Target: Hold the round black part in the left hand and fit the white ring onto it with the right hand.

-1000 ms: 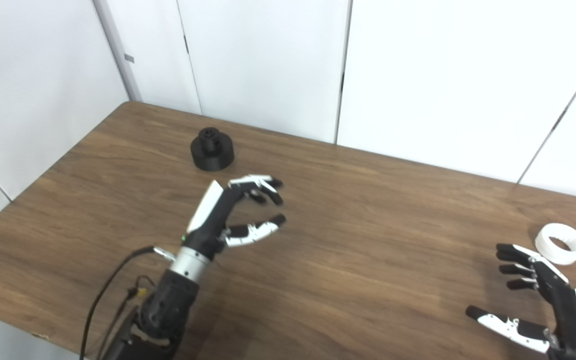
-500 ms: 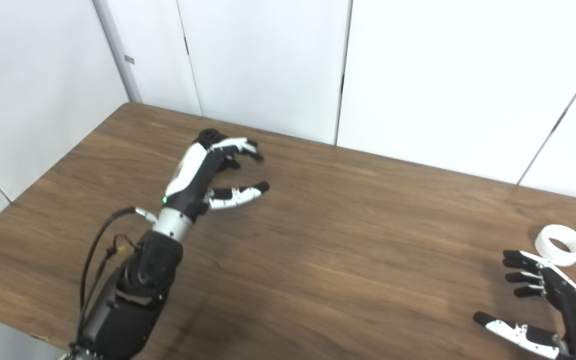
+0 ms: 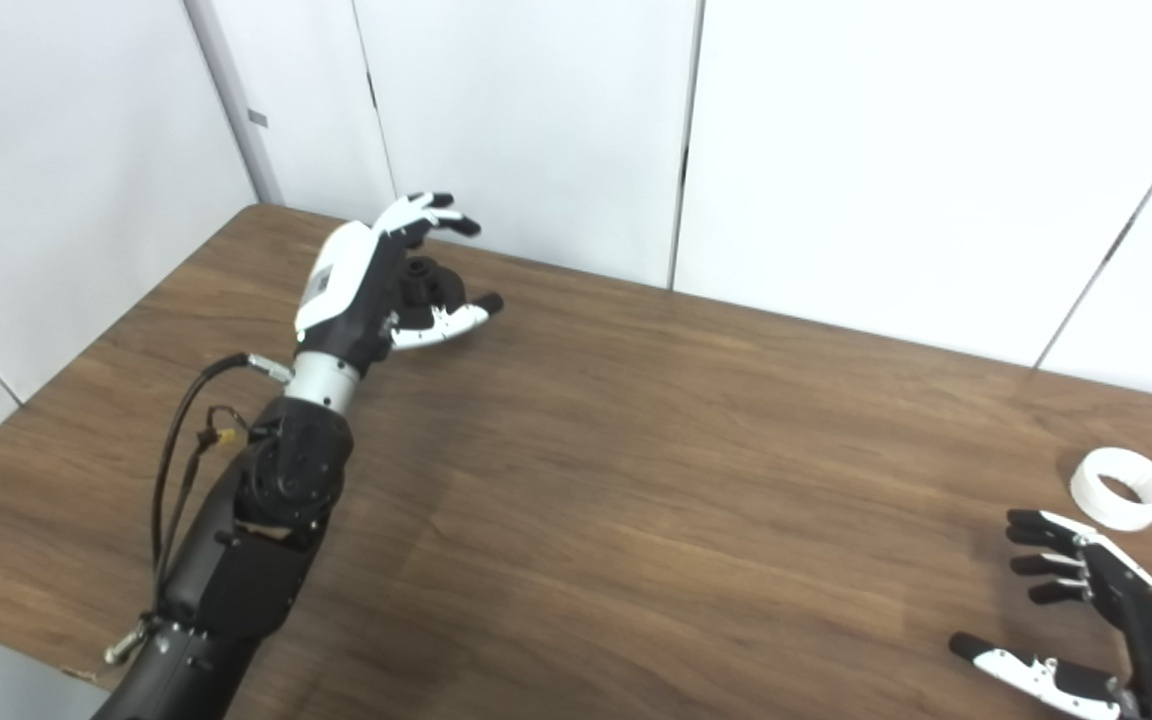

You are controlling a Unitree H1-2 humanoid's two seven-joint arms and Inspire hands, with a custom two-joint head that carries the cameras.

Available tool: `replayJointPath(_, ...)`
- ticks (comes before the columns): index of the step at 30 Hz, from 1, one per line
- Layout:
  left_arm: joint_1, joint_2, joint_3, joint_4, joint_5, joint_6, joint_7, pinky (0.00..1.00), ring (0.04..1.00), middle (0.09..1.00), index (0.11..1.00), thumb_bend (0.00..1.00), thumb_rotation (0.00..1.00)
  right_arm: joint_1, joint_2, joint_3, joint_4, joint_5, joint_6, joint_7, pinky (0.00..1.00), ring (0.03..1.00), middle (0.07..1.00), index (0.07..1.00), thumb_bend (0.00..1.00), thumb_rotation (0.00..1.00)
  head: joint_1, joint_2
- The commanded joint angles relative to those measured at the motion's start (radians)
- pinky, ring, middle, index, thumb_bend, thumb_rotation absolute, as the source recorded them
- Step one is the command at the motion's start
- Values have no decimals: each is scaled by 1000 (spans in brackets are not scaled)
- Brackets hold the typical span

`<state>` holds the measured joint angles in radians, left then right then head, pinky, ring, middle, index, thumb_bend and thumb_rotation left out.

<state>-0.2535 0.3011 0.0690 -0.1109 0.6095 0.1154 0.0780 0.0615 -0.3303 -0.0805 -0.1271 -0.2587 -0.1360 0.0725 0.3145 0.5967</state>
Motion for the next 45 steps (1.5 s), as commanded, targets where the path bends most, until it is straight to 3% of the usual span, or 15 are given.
replayJointPath(1, -59, 28, 9, -4, 27, 5, 37, 792, 946, 897, 714, 766, 260, -20, -20, -15, -21, 12, -52, -17, 554, 656, 727, 738, 727, 13, 1, 1)
replayJointPath(12, -130, 95, 3, 80, 104, 121, 26, 813, 964, 921, 756, 849, 342, -20, -20, -16, -14, 3, -53, -20, 555, 654, 726, 737, 730, 14, 1, 2)
replayJointPath(19, -182, 132, -24, 165, 148, 207, 21, 807, 959, 917, 759, 916, 375, -16, -19, -19, -3, -15, -63, -31, 547, 657, 719, 745, 733, 81, -4, 5)
replayJointPath(26, -214, 165, -49, 237, 147, 233, 19, 760, 954, 920, 761, 970, 437, -15, -20, -20, -9, -23, -53, -31, 557, 666, 723, 744, 733, 83, -5, 6)
replayJointPath(45, -279, 249, -150, 354, 142, 295, -64, 868, 1000, 971, 799, 1000, 545, -10, -17, -23, -12, -24, -60, -35, 551, 658, 721, 743, 741, 65, -16, 8)
